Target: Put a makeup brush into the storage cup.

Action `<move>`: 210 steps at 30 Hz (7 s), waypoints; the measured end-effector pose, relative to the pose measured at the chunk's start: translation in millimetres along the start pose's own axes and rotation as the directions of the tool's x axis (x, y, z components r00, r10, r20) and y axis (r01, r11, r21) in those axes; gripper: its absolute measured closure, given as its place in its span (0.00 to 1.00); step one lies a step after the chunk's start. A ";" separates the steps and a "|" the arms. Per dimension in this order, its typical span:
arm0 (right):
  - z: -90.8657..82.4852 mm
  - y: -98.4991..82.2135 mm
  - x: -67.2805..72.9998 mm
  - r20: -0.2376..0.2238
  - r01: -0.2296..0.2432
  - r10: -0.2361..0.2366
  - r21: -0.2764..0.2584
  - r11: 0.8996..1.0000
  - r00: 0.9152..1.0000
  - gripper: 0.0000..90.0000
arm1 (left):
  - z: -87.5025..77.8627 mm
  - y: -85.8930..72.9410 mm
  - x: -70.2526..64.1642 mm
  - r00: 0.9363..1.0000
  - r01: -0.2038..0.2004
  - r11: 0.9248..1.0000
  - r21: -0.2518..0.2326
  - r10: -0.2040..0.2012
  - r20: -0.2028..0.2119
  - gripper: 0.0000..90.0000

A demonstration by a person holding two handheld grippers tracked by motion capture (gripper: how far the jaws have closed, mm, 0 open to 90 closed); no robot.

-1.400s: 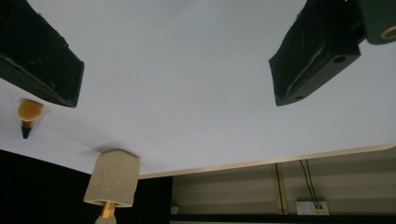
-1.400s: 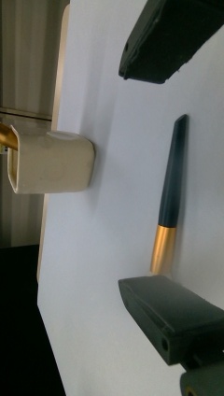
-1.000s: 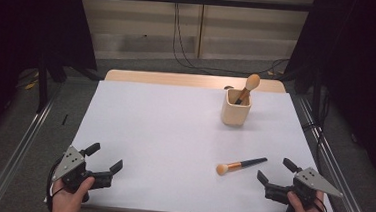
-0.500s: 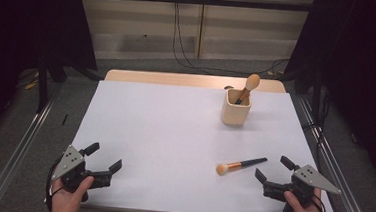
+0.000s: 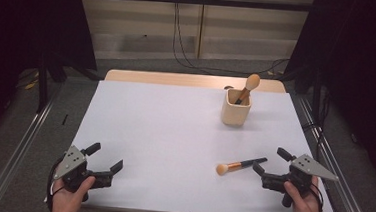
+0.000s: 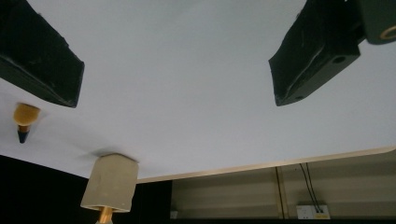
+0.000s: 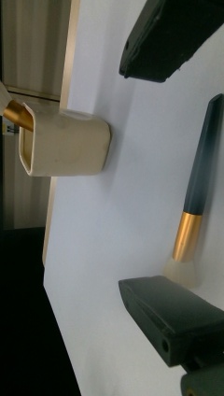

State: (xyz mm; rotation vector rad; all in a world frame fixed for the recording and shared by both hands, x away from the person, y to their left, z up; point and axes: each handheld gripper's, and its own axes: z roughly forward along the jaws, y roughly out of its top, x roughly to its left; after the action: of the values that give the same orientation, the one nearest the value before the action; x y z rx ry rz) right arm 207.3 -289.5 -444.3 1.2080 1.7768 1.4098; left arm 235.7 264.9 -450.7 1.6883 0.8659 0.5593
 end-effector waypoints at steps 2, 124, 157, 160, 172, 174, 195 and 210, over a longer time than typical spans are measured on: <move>2.5 2.0 -1.4 -0.007 0.000 0.000 0.017 1.000 1.000 0.00 | 0.2 -0.4 0.4 1.000 0.007 1.000 -0.002 -0.007 -0.001 0.03; 139.1 32.8 26.5 -0.666 0.705 -0.241 0.627 0.331 0.705 0.60 | 1.4 0.2 0.1 0.999 -0.043 0.999 0.023 0.043 -0.012 0.03; 136.7 35.3 26.0 -0.633 0.660 -0.209 0.655 0.368 0.745 0.83 | 2.9 -0.6 -0.3 0.999 -0.042 0.999 0.023 0.043 -0.007 0.03; 135.0 40.5 20.9 -0.609 0.625 -0.191 0.659 0.418 0.770 0.83 | 2.9 -0.6 0.2 0.999 -0.047 0.998 0.028 0.048 -0.007 0.03; 122.9 60.2 8.4 -0.519 0.529 -0.194 0.641 0.556 0.833 0.83 | 2.6 -0.5 0.1 0.999 -0.045 0.999 0.026 0.045 -0.010 0.03; 121.0 62.5 6.3 -0.499 0.502 -0.183 0.637 0.586 0.847 0.83 | 2.5 -0.6 0.2 0.999 -0.045 0.999 0.027 0.045 -0.011 0.03; 99.0 71.7 -9.1 -0.276 0.183 -0.046 0.494 0.850 0.960 0.83 | 2.4 -0.6 0.8 0.999 -0.043 0.999 0.026 0.043 -0.011 0.03; 85.2 65.3 -7.4 -0.212 0.095 -0.036 0.279 0.956 0.977 0.83 | 2.2 -0.5 0.9 0.999 -0.044 0.999 0.028 0.044 -0.013 0.03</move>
State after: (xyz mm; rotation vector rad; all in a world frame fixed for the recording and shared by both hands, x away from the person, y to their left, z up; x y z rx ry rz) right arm 302.6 -255.7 -407.2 1.1660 2.2067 1.3081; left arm 237.8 264.4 -451.8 1.7337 0.8515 0.5923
